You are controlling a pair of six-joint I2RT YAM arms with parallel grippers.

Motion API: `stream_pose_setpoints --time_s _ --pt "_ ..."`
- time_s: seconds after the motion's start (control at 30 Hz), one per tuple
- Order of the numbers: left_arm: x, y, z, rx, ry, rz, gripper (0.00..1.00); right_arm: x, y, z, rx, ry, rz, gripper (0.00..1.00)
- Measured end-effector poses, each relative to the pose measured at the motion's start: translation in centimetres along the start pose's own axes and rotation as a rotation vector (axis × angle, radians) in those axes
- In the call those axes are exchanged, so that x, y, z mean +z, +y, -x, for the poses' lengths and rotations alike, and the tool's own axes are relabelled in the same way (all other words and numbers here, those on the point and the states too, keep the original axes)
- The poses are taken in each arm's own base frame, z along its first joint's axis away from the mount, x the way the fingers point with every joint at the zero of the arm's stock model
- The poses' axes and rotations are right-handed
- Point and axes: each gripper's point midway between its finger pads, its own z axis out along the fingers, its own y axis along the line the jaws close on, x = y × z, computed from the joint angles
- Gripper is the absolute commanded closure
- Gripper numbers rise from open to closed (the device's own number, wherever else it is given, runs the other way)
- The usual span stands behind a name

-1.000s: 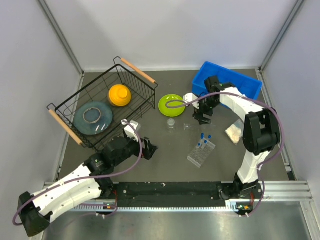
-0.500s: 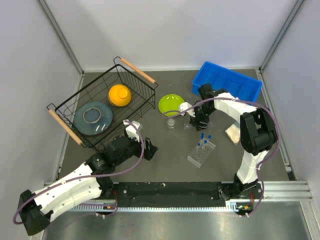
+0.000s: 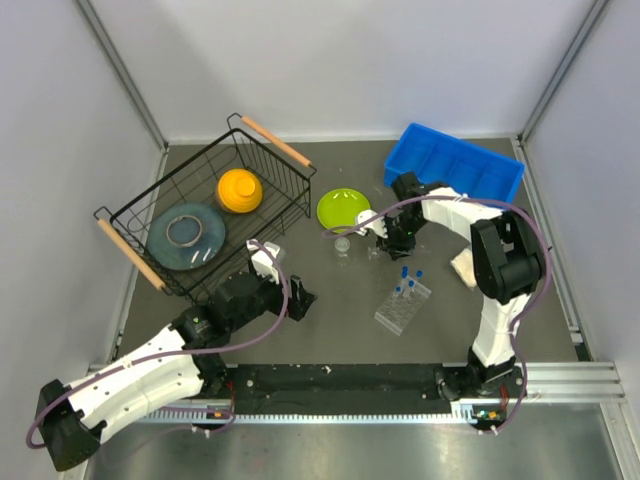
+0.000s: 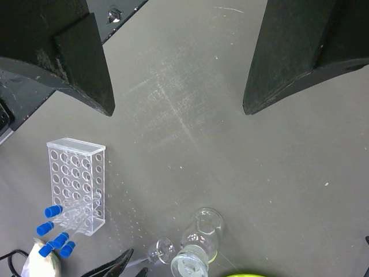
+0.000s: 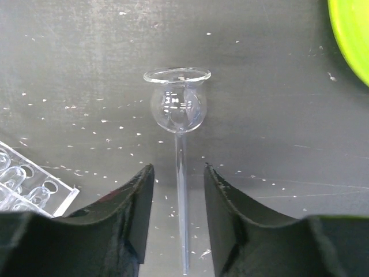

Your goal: Organize the chemistry lab equipment

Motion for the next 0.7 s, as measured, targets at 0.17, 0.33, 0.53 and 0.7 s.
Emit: stream_pose_setpoints --time_s 0.17,0.33,0.53,0.7 --pt "0.00 -0.01 0.00 0.000 0.000 0.000 0.01 0.10 0.05 -0.05 0.007 0.001 0.001 0.77" --pt "0.00 0.00 0.01 0.000 -0.001 0.000 0.01 0.63 0.25 -0.42 0.015 0.012 0.013 0.86" --pt "-0.01 -0.03 0.03 -0.002 -0.001 -0.001 0.01 0.64 0.19 -0.52 0.017 0.017 0.009 0.92" --pt "-0.12 -0.09 0.21 -0.002 -0.009 -0.004 0.01 0.57 0.14 -0.49 0.023 0.020 0.000 0.93"
